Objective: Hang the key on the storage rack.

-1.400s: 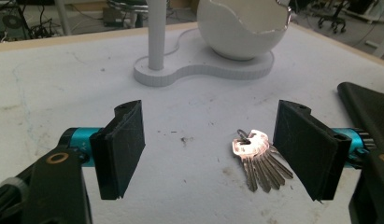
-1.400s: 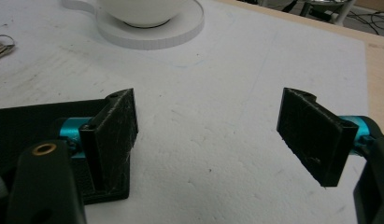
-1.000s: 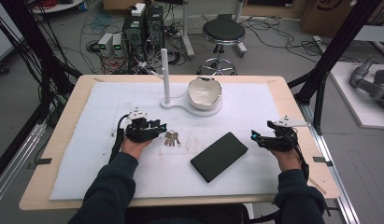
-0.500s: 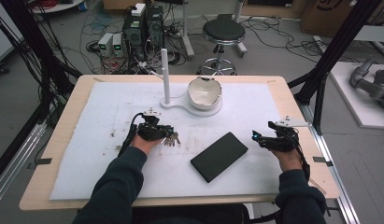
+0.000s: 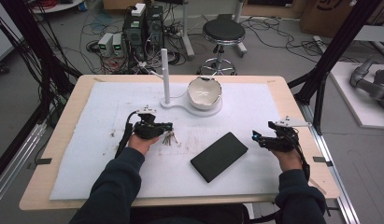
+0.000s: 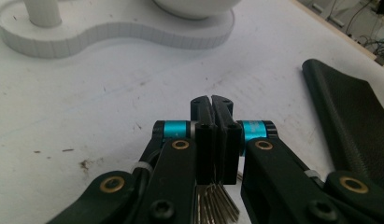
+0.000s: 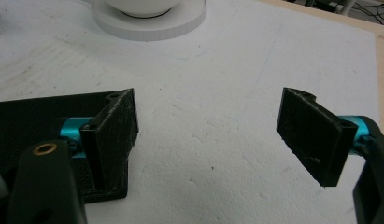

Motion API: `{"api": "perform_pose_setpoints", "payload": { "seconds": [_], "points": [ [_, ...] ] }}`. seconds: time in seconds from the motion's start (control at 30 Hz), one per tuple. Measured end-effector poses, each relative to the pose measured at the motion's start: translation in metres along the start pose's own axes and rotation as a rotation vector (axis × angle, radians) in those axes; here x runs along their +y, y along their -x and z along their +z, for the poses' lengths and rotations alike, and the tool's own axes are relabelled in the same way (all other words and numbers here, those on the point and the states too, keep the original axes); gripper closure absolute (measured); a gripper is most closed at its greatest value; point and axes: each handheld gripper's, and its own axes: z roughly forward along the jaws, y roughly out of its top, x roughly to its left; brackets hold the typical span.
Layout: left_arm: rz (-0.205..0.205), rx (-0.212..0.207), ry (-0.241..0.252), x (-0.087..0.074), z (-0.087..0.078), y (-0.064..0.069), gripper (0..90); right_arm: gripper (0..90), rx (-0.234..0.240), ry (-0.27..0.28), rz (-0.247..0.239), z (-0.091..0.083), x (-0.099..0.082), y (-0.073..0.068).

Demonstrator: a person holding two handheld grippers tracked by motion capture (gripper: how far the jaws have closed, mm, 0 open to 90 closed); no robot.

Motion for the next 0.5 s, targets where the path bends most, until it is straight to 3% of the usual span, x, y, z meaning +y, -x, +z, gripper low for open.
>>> {"api": "perform_pose_setpoints", "payload": {
  "seconds": [0.17, 0.27, 0.5],
  "points": [
    [0.003, 0.015, 0.094, 0.008, -0.017, 0.001, 87.7, 20.9, 0.0, 0.0, 0.003, 0.0, 0.0, 0.0],
    [0.018, 0.023, 0.122, 0.018, -0.028, 0.001, 87.8, 20.9, 0.001, 0.0, 0.005, 0.0, 0.0, 0.0],
    [0.051, 0.043, 0.206, 0.059, -0.056, 0.0, 87.9, 20.9, 0.02, 0.019, -0.002, 0.0, 0.001, -0.001]
  ]
}}
